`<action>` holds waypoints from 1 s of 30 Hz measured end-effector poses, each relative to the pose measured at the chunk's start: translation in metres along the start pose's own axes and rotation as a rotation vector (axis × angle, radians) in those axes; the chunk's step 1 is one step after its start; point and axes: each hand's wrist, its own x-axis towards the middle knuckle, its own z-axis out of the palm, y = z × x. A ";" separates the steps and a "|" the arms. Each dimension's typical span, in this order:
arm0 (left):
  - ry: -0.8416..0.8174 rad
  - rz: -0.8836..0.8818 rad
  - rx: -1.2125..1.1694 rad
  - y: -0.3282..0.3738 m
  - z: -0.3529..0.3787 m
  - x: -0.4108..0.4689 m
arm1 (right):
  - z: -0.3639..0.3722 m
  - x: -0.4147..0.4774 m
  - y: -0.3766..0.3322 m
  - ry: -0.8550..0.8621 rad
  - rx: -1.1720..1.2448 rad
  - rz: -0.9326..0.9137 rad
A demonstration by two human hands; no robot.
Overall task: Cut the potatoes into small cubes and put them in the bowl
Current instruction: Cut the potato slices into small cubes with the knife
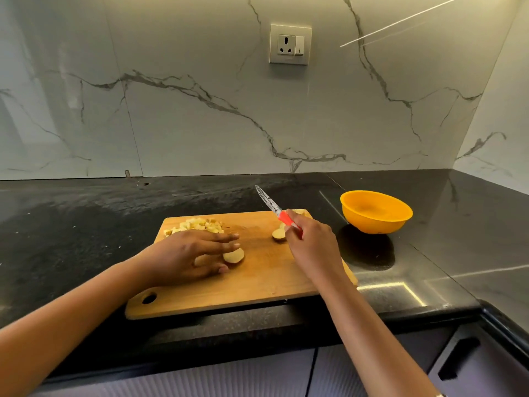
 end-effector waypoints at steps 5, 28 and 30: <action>0.043 0.146 0.019 -0.007 -0.003 -0.018 | -0.003 -0.048 -0.016 -0.032 -0.097 -0.150; -0.288 0.175 -0.004 -0.016 0.006 0.008 | -0.017 -0.073 -0.013 -0.126 -0.226 -0.266; -0.287 0.177 -0.034 -0.016 0.006 0.009 | -0.015 -0.071 -0.011 -0.130 -0.308 -0.306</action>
